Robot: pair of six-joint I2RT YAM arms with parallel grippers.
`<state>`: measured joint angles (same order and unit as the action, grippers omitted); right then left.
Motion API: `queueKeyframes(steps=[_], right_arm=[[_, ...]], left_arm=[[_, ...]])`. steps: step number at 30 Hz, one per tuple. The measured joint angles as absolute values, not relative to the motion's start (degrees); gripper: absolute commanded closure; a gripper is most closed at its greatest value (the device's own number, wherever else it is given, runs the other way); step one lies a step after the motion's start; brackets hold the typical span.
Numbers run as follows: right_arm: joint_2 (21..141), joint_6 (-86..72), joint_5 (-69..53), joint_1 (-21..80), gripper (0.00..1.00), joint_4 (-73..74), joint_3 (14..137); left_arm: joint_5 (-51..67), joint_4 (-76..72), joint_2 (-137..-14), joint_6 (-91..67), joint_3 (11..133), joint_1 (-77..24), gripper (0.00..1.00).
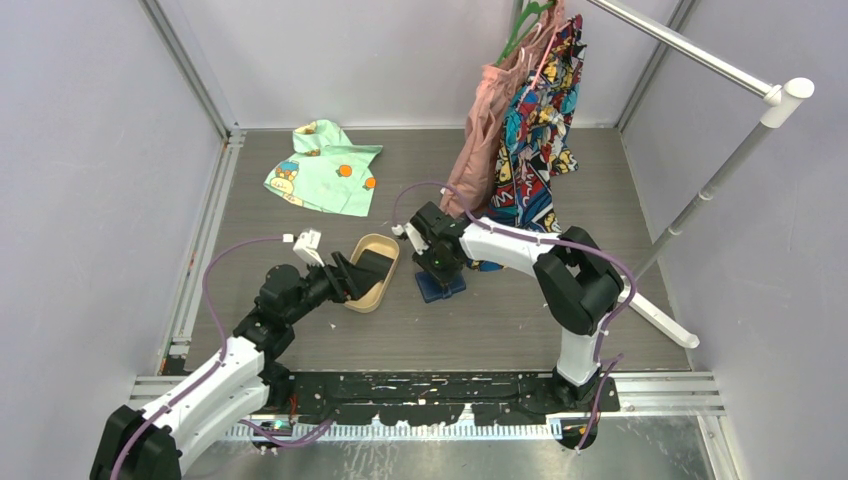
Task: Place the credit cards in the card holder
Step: Open the card holder at the center of the board.
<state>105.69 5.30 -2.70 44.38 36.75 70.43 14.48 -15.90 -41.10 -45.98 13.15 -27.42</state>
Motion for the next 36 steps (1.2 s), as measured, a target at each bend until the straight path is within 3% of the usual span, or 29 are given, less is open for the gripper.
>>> queueKeyframes(steps=[5,10,16,24,28,36], right_arm=[[105.32,5.93,-3.44,44.38,0.98,36.42,70.02],[101.78,11.31,-9.91,42.57,0.99,36.18,66.83],[95.09,28.51,-25.61,35.75,0.99,42.74,66.7],[91.81,52.14,-39.99,31.79,0.99,49.21,64.97],[90.98,55.4,-43.24,32.14,0.99,48.71,61.8],[90.41,57.74,-45.41,32.14,0.99,46.76,60.18]], left_arm=[[14.48,-16.29,-41.21,-45.95,12.53,-27.42,0.28],[14.68,-18.37,-43.13,-45.36,12.45,-27.92,0.32],[15.66,-23.09,-47.27,-37.91,12.34,-32.67,0.34],[11.38,-27.73,-51.48,-25.21,12.58,-44.75,0.25],[8.47,-30.35,-58.78,-20.56,14.74,-50.22,0.19],[5.58,-38.28,-78.65,-13.41,22.24,-53.87,0.19]])
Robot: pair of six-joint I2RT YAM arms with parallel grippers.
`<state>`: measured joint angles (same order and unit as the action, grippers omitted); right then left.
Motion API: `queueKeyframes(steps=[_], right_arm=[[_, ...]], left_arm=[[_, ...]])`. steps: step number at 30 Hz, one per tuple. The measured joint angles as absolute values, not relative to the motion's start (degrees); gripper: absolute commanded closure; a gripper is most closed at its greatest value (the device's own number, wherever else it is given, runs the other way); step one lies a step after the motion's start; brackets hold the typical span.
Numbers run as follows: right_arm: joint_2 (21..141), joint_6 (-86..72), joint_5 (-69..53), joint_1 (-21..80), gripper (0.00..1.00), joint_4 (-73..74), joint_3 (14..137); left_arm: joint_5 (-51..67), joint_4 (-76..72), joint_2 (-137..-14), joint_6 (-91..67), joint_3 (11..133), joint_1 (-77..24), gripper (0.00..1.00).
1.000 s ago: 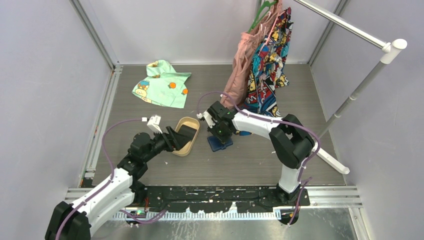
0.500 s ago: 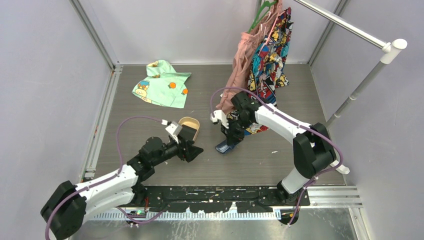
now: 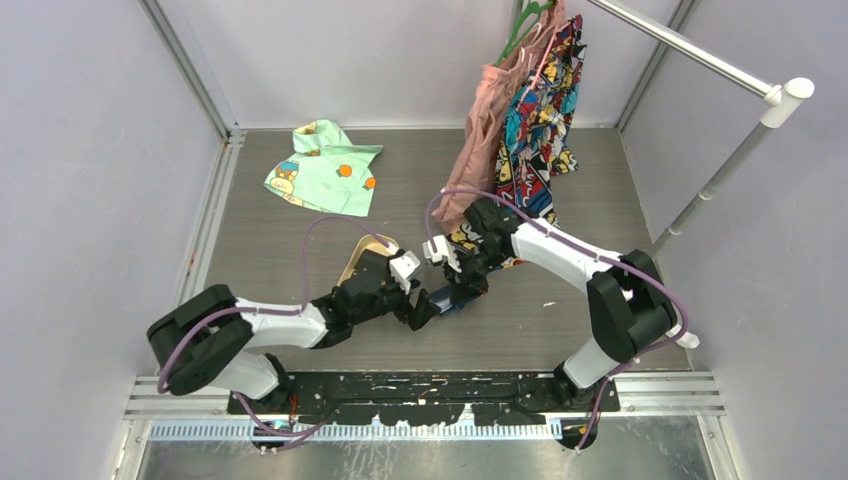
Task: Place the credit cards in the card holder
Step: Open the card holder at the center of the board.
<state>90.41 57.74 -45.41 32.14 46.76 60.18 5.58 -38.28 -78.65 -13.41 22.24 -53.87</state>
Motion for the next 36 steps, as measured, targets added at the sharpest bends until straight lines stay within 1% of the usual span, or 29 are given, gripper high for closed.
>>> queueKeyframes(steps=[3,11,13,14,15,16,22,25,26,27,30,31,34,36], right_arm=[[90.24,58.24,-45.82,32.12,0.99,46.39,59.59],[89.36,58.17,-46.04,30.11,0.99,46.24,58.41],[89.34,58.11,-46.0,29.43,0.99,46.22,58.24],[89.34,58.06,-45.93,29.19,0.99,46.22,58.15],[89.32,57.98,-45.78,28.97,0.99,46.22,58.04],[89.25,57.91,-45.74,28.8,0.99,46.19,57.93],[88.07,58.78,-45.43,28.29,0.99,46.46,57.74],[85.6,65.36,-45.1,28.99,0.97,48.16,56.4],[84.38,68.47,-44.86,29.47,0.95,49.28,55.29],[83.05,71.79,-44.51,29.8,0.9,50.48,53.93],[78.98,81.45,-42.39,30.06,0.7,52.71,48.73],[77.67,83.68,-41.43,30.0,0.65,52.75,46.81],[73.67,88.64,-38.26,29.93,0.58,51.88,40.86],[72.2,89.69,-36.25,29.93,0.56,51.77,38.65]], left_arm=[[5.65,-40.8,-82.65,-11.51,23.77,-53.93,0.24],[7.16,-43.55,-87.68,-9.78,26.41,-53.89,0.57],[7.86,-43.59,-88.97,-9.78,27.42,-53.8,0.74],[8.21,-43.59,-89.49,-9.8,27.77,-53.74,0.87],[8.51,-43.59,-89.89,-9.85,28.03,-53.67,0.97],[8.71,-43.64,-90.17,-9.87,28.23,-53.56,1.0],[9.04,-43.46,-90.35,-11.09,29.06,-52.82,1.0],[8.71,-40.14,-90.0,-16.67,30.33,-50.41,1.0],[8.45,-38.72,-89.78,-18.59,31.18,-49.23,1.0],[8.16,-36.36,-89.34,-21.26,32.32,-47.79,1.0],[7.57,-29.95,-88.25,-27.83,34.68,-45.36,1.0],[7.6,-28.21,-88.14,-29.54,35.35,-45.15,1.0],[7.94,-22.26,-88.12,-34.5,37.45,-45.08,1.0],[8.16,-19.33,-88.12,-37.36,38.46,-45.1,1.0]])
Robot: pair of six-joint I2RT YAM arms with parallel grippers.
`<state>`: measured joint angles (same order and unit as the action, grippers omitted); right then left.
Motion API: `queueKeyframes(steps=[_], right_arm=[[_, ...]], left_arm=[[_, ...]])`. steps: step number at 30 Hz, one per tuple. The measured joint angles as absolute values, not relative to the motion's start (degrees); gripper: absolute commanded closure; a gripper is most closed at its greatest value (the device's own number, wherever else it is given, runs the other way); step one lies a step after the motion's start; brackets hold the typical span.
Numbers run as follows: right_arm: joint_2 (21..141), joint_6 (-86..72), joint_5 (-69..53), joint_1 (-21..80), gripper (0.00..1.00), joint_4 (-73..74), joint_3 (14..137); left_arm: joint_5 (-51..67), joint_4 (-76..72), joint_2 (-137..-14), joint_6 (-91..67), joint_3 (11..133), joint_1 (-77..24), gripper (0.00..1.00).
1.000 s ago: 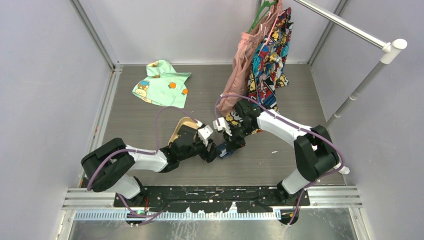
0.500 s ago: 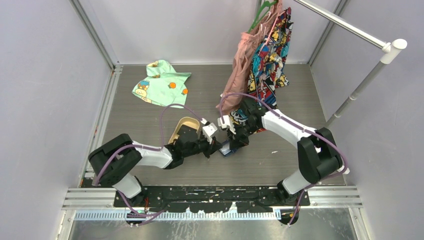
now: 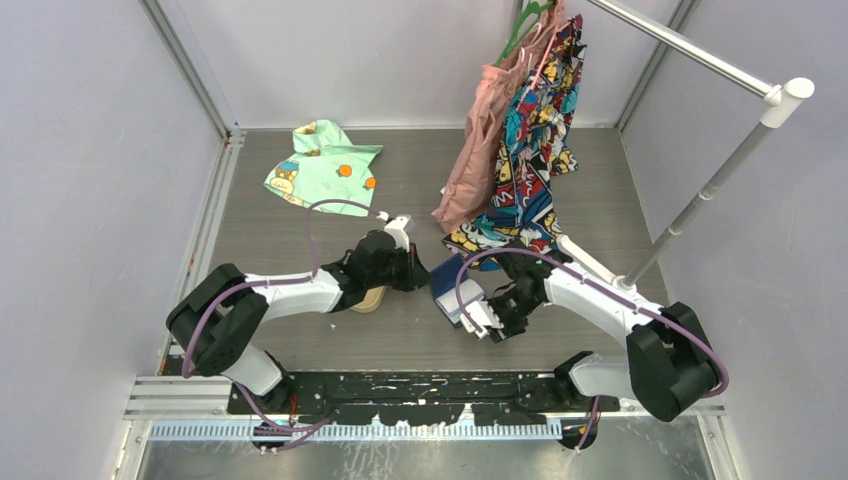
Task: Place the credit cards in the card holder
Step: Open the card holder at the center of the board.
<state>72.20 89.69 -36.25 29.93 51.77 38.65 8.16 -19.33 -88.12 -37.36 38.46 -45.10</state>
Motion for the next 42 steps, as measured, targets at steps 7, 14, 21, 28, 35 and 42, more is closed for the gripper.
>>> queueKeyframes(steps=[7,14,21,28,35,42], right_arm=[[71.77,86.94,-38.5,27.35,0.49,53.47,42.98],[68.29,78.11,-44.27,27.62,0.62,47.18,43.66],[70.96,68.58,-42.41,30.33,0.83,33.26,40.14],[72.03,67.61,-37.87,35.48,0.88,29.28,34.89],[72.16,66.37,-32.71,37.08,0.81,23.33,32.01],[75.99,62.63,-26.72,37.08,0.74,11.94,31.99]], left_arm=[[8.19,-14.06,-88.14,-42.04,40.16,-44.99,1.0],[8.82,-12.95,-88.16,-43.13,40.18,-44.99,1.0],[9.56,-12.99,-88.16,-43.13,40.18,-44.99,1.0],[10.37,-13.26,-88.31,-43.16,40.18,-44.99,1.0],[10.79,-13.5,-88.64,-43.31,40.18,-44.99,1.0],[10.83,-14.76,-88.79,-43.57,39.97,-44.99,1.0]])
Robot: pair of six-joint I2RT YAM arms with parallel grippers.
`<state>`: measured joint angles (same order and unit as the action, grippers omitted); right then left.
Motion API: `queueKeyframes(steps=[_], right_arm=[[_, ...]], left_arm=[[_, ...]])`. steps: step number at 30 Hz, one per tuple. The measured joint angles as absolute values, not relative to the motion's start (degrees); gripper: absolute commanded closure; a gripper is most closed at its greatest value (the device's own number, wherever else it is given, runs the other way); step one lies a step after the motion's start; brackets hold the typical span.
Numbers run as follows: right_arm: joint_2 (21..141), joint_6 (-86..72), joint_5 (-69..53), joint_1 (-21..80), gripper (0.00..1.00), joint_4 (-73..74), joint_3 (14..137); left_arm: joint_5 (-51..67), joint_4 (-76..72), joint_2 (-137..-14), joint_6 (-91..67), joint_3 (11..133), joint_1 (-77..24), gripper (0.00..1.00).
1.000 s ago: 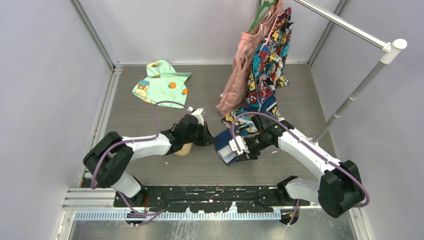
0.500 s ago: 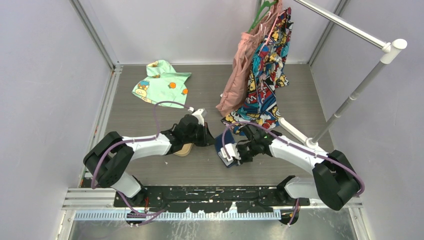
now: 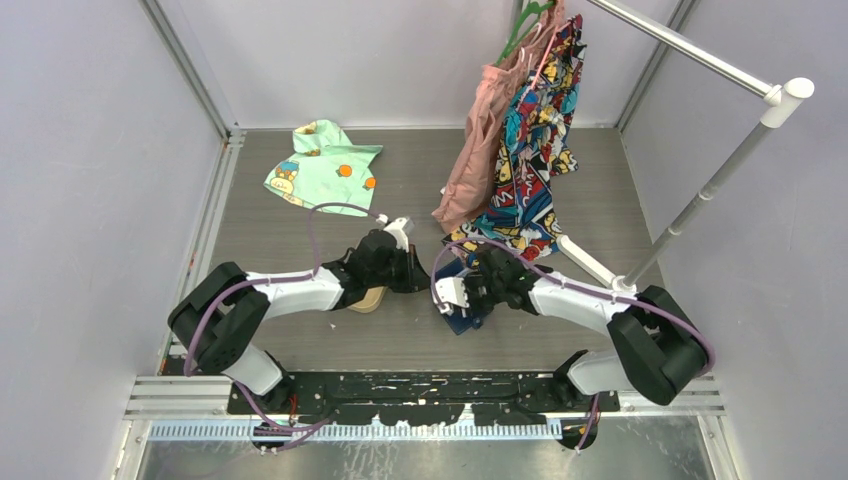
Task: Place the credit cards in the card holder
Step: Open the card holder at the center of the board.
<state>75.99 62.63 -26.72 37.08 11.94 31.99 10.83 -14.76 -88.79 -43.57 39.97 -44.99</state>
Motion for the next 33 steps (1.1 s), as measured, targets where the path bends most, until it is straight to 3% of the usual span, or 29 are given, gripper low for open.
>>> queueKeyframes(steps=[8,18,26,33], right_arm=[[80.62,58.0,-24.69,37.08,0.57,4.12,36.73],[82.26,57.25,-26.0,37.08,0.48,6.66,39.03],[81.8,67.7,-31.66,37.08,0.49,21.52,39.75],[81.25,71.99,-32.91,37.08,0.53,25.8,39.72]], left_arm=[[10.74,-15.94,-88.79,-44.49,38.57,-44.62,1.0],[11.07,-18.5,-88.4,-44.84,35.77,-44.07,0.99],[14.02,-22.39,-88.23,-44.64,34.79,-44.07,0.87],[16.71,-24.8,-88.23,-44.47,34.79,-44.07,0.59]])
